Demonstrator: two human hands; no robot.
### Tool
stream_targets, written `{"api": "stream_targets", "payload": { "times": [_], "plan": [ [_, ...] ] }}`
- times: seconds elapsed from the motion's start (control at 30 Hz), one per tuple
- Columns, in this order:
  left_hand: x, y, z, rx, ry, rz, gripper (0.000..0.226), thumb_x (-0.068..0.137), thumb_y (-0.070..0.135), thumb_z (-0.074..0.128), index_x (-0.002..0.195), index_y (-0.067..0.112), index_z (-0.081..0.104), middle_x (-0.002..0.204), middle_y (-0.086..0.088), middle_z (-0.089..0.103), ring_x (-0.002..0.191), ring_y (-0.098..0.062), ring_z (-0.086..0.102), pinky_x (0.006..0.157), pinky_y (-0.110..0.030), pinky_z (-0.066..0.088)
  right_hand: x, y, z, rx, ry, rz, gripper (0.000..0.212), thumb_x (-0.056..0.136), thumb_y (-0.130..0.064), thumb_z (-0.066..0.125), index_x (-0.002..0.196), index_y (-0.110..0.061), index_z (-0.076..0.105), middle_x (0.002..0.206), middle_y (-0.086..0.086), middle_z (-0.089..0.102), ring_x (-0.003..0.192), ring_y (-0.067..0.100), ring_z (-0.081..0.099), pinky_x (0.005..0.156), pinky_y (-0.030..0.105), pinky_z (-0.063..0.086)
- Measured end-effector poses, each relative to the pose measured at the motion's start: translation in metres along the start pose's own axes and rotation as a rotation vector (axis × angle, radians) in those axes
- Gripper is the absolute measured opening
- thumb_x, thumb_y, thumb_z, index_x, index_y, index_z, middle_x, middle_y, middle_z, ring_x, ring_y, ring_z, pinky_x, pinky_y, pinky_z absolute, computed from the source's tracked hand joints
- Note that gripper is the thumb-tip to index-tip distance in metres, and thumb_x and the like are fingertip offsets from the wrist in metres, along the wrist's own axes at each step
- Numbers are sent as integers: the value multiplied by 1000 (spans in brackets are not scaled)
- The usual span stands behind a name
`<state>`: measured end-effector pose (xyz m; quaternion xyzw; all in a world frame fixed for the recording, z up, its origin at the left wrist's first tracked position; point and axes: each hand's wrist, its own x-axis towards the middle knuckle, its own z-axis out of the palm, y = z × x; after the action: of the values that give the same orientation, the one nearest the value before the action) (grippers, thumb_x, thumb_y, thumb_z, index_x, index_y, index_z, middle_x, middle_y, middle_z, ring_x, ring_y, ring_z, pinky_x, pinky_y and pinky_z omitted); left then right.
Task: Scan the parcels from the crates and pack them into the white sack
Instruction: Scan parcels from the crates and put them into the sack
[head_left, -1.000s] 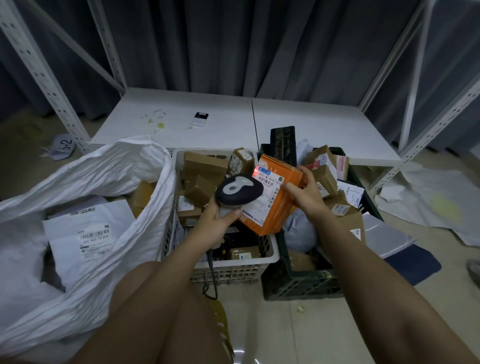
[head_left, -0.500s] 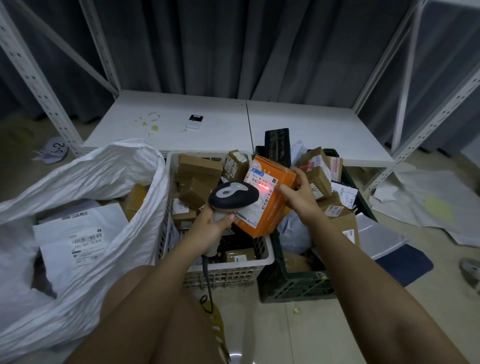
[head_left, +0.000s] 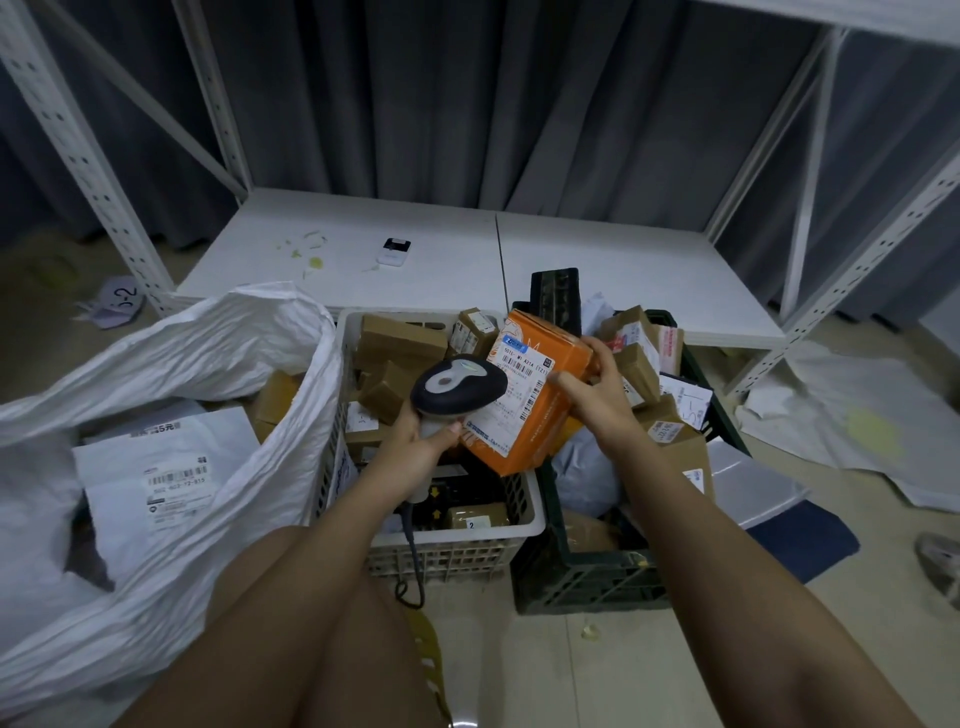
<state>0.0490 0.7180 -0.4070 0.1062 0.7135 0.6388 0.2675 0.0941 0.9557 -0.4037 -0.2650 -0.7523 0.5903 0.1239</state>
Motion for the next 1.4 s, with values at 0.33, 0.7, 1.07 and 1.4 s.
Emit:
{"api": "stream_targets", "payload": {
  "times": [0.33,0.7,1.07,1.4],
  "plan": [
    [-11,67,-28,-75,305,265,58,90,15,63,140,17,35,136,-1,49,128,-22,45,108,-41,37,-39,-71,30,95,55,-198,74,70,-43,76,128,-56,33,145,3,33,124,29,49,89,54,55],
    [-123,101,-145,-100,568,348,50,90,24,62,135,16,43,127,-9,59,114,-24,57,100,-42,45,-98,-177,131,206,-9,-392,72,86,-29,70,144,-35,28,146,6,32,128,27,44,98,51,49],
    [-205,42,-239,-152,749,268,36,92,19,61,125,19,46,104,-1,66,96,-19,63,88,-36,50,-142,-171,259,44,-187,-335,74,81,-33,75,140,-42,30,144,3,26,120,23,44,94,42,45],
    [-192,-13,-265,-171,732,161,41,92,18,60,130,18,45,115,-8,62,94,-16,64,88,-33,50,-139,-121,322,-331,-428,-318,84,79,-33,77,144,-41,24,148,6,21,130,34,40,102,51,44]
  ]
}}
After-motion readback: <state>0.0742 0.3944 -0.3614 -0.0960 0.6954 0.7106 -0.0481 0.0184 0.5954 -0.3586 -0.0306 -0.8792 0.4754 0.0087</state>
